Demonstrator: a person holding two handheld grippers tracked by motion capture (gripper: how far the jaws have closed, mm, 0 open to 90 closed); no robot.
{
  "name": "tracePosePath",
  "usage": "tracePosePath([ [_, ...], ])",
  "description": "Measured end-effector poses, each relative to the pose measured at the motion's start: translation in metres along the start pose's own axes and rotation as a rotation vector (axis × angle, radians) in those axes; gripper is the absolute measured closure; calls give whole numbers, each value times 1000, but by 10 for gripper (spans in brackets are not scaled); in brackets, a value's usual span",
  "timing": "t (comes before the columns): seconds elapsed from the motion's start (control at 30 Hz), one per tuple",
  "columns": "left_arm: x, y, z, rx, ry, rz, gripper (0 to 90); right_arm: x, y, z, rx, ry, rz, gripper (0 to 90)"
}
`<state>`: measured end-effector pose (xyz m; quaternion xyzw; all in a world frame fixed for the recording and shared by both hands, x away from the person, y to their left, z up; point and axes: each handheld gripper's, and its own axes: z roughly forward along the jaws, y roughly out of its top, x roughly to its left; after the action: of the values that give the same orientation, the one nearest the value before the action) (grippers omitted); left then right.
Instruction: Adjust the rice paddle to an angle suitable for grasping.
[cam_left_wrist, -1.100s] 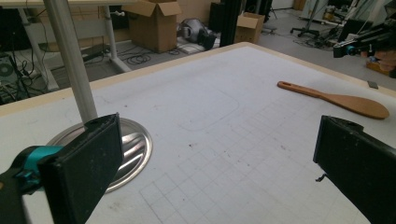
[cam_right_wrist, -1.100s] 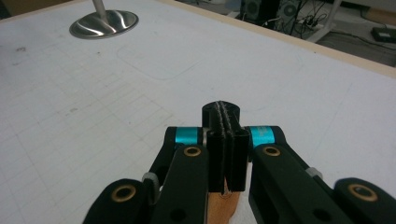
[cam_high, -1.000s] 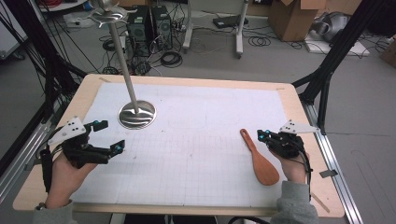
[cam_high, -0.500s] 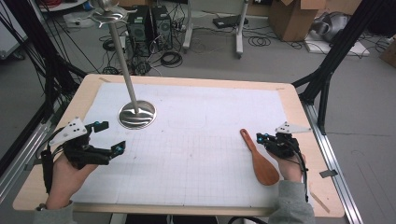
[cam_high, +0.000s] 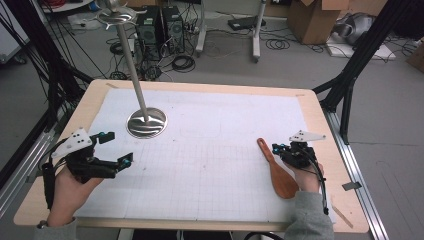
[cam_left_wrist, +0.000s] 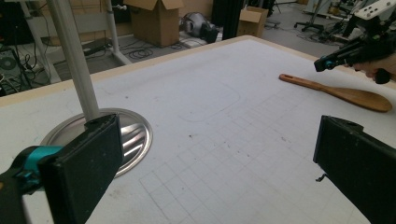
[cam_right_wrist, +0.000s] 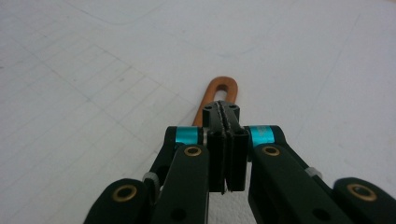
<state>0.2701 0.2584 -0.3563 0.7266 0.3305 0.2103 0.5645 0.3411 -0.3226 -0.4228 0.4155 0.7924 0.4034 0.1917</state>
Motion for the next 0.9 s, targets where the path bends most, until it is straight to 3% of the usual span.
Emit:
tracePosePath([
  [0.37,-1,-2,0,8,0,-1,22,-5,-6,6,6,0,18,896],
  [0.57,-2,-2,2,17,-2,0,22,-6,-8,10,48,-16,17,896],
  [0.9,-2,-2,1,28,10,11,22,-6,-9,14,73,-9,16,896],
])
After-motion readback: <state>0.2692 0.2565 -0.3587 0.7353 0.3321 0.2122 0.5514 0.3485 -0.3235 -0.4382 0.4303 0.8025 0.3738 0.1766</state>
